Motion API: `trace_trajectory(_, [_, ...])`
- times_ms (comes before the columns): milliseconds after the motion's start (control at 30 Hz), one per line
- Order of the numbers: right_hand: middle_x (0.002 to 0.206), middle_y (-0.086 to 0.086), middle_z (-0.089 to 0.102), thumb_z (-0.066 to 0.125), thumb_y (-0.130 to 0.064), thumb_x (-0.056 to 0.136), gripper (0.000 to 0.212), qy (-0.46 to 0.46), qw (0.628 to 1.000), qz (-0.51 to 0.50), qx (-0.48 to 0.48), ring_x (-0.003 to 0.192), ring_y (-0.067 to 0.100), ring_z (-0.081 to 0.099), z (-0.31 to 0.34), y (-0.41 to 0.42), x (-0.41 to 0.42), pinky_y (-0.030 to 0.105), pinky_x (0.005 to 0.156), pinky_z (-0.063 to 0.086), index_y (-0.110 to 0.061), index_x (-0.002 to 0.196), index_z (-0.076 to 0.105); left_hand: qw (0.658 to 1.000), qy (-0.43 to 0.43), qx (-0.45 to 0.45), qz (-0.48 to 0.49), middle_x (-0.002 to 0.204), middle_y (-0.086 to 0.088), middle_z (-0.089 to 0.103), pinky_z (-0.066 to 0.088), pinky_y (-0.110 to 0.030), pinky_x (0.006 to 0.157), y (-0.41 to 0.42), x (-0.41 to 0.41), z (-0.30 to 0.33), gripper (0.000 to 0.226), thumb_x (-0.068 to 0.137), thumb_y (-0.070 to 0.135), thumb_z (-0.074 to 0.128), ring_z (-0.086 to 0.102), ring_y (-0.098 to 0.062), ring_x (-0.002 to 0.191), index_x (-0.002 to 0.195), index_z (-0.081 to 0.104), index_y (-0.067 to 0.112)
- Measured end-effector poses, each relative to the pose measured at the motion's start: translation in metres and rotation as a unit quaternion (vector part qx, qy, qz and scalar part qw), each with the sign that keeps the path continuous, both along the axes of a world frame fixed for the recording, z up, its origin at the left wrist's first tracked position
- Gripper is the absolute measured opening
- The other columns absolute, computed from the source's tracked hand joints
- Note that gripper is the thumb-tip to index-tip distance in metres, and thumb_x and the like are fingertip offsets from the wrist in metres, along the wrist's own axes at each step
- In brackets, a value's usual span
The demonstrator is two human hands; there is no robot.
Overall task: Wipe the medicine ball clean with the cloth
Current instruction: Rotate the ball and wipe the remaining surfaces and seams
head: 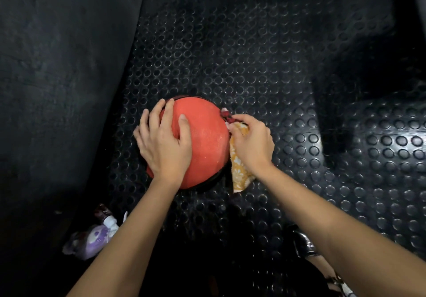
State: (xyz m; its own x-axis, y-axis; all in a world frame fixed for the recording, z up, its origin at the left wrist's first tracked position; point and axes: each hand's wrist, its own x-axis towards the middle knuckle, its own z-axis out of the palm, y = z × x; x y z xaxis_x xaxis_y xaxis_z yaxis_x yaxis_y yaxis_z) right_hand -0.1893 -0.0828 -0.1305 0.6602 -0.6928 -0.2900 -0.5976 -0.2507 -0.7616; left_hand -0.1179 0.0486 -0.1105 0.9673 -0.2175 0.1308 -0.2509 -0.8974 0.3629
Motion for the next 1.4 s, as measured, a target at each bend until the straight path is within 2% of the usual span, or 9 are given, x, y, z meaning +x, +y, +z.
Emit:
trace_trajectory(67, [0.111,-0.009,0.066,0.059,-0.032,0.091,0.025,0.017,1.000,-0.022,0.012,0.105,0.015,0.060,-0.002,-0.004,0.002,0.027,0.081,0.040,-0.032,0.115,0.063,1.000,-0.006,0.007,-0.001,0.146,0.006,0.043,0.021,-0.051,0.113,-0.003,-0.002,0.001,0.049,0.095,0.044,0.034,0.030,-0.024,0.140,0.137,0.049,0.025])
trace_trajectory(233, [0.105,-0.009,0.062,0.058,-0.027,0.091,0.023,-0.108,0.976,0.130,-0.135,0.091,0.013,0.062,0.026,0.030,-0.010,0.028,0.071,0.047,-0.028,0.113,0.066,1.000,-0.004,0.003,0.018,0.147,0.006,0.043,0.020,-0.050,0.114,-0.008,0.003,0.001,0.048,0.096,0.035,0.029,0.029,-0.024,0.140,0.139,0.048,0.024])
trace_trajectory(433, [0.112,-0.006,0.062,0.053,-0.029,0.094,0.026,-0.019,0.993,0.050,-0.104,0.099,0.017,0.061,0.012,0.003,0.003,0.030,0.080,0.043,-0.028,0.118,0.062,1.000,-0.021,0.010,0.018,0.147,0.005,0.043,0.019,-0.049,0.113,-0.011,-0.006,-0.002,0.051,0.096,0.034,0.024,0.030,-0.025,0.140,0.139,0.047,0.021])
trace_trajectory(600, [0.087,0.001,0.063,0.052,-0.025,0.086,0.024,-0.135,0.931,0.217,-0.262,0.071,0.022,0.062,0.026,0.041,-0.007,0.030,0.045,0.049,-0.021,0.101,0.070,0.999,-0.013,0.003,0.032,0.147,0.005,0.042,0.020,-0.050,0.113,-0.008,-0.001,-0.001,0.053,0.096,0.035,0.021,0.030,-0.025,0.140,0.140,0.047,0.021])
trace_trajectory(800, [0.109,-0.005,0.061,0.051,-0.028,0.094,0.027,-0.013,0.986,0.070,-0.149,0.096,0.019,0.061,0.011,0.003,0.007,0.028,0.073,0.041,-0.028,0.119,0.062,0.999,-0.018,0.012,0.027,0.146,0.004,0.043,0.021,-0.052,0.112,-0.013,-0.005,-0.002,0.050,0.097,0.033,0.025,0.031,-0.027,0.139,0.139,0.048,0.020])
trace_trajectory(967, [0.093,-0.002,0.064,0.055,-0.025,0.087,0.022,-0.147,0.943,0.172,-0.245,0.077,0.019,0.064,0.021,0.032,-0.008,0.026,0.052,0.048,-0.024,0.103,0.069,0.999,0.003,-0.004,0.044,0.148,0.007,0.041,0.017,-0.049,0.114,-0.013,0.004,0.000,0.050,0.096,0.033,0.025,0.028,-0.023,0.140,0.140,0.047,0.022])
trace_trajectory(1100, [0.111,-0.007,0.065,0.055,-0.028,0.093,0.024,-0.002,0.998,0.022,-0.051,0.100,0.017,0.061,-0.004,-0.002,0.003,0.026,0.074,0.039,-0.031,0.115,0.064,0.999,-0.009,-0.007,0.050,0.147,0.006,0.042,0.020,-0.051,0.114,-0.011,0.001,-0.001,0.051,0.096,0.034,0.024,0.029,-0.024,0.139,0.140,0.047,0.021])
trace_trajectory(1233, [0.113,-0.006,0.066,0.056,-0.030,0.092,0.024,0.043,0.996,-0.034,0.063,0.107,0.016,0.058,-0.019,-0.013,0.010,0.026,0.078,0.037,-0.029,0.116,0.064,1.000,0.001,0.024,0.014,0.148,0.004,0.041,0.015,-0.054,0.115,-0.019,0.006,0.002,0.051,0.097,0.036,0.023,0.026,-0.027,0.141,0.141,0.045,0.023])
trace_trajectory(1400, [0.112,-0.007,0.065,0.057,-0.032,0.092,0.022,0.066,0.995,-0.014,0.074,0.106,0.017,0.059,-0.020,-0.033,0.024,0.026,0.077,0.039,-0.031,0.113,0.064,0.964,-0.063,0.088,-0.241,0.145,0.007,0.045,0.013,-0.052,0.117,-0.009,0.011,0.004,0.046,0.098,0.037,0.032,0.027,-0.026,0.142,0.138,0.050,0.024])
